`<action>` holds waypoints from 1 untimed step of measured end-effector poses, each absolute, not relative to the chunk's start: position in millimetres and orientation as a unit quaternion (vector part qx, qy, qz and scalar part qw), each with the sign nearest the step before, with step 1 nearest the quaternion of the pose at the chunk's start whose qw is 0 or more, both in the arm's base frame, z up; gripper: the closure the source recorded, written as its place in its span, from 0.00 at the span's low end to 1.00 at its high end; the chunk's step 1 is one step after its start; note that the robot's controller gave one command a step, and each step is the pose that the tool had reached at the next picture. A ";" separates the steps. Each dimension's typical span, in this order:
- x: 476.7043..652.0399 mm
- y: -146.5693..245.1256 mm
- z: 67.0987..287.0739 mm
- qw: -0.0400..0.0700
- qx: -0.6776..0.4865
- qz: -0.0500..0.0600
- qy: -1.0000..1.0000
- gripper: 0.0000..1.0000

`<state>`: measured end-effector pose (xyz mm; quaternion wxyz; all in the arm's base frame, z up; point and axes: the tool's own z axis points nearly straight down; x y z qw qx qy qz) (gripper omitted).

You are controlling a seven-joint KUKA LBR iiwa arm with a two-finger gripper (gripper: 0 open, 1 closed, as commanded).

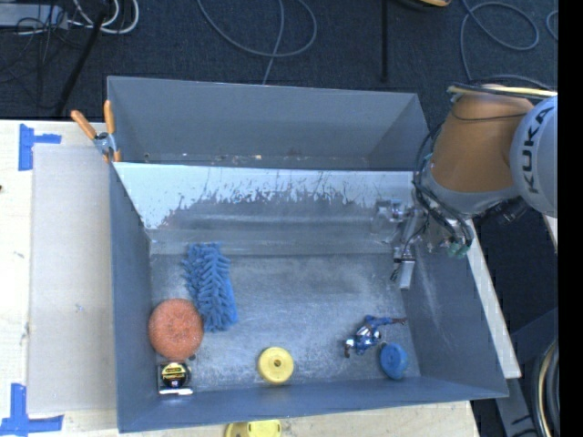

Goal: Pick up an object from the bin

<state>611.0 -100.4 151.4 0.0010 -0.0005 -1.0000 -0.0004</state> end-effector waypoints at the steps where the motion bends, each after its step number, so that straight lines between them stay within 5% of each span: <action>1: 595.3 -95.0 132.9 -0.005 0.062 0.001 -0.998 0.00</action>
Offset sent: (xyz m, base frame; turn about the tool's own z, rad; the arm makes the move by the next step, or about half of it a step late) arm -0.0762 0.0213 -0.0698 -0.1720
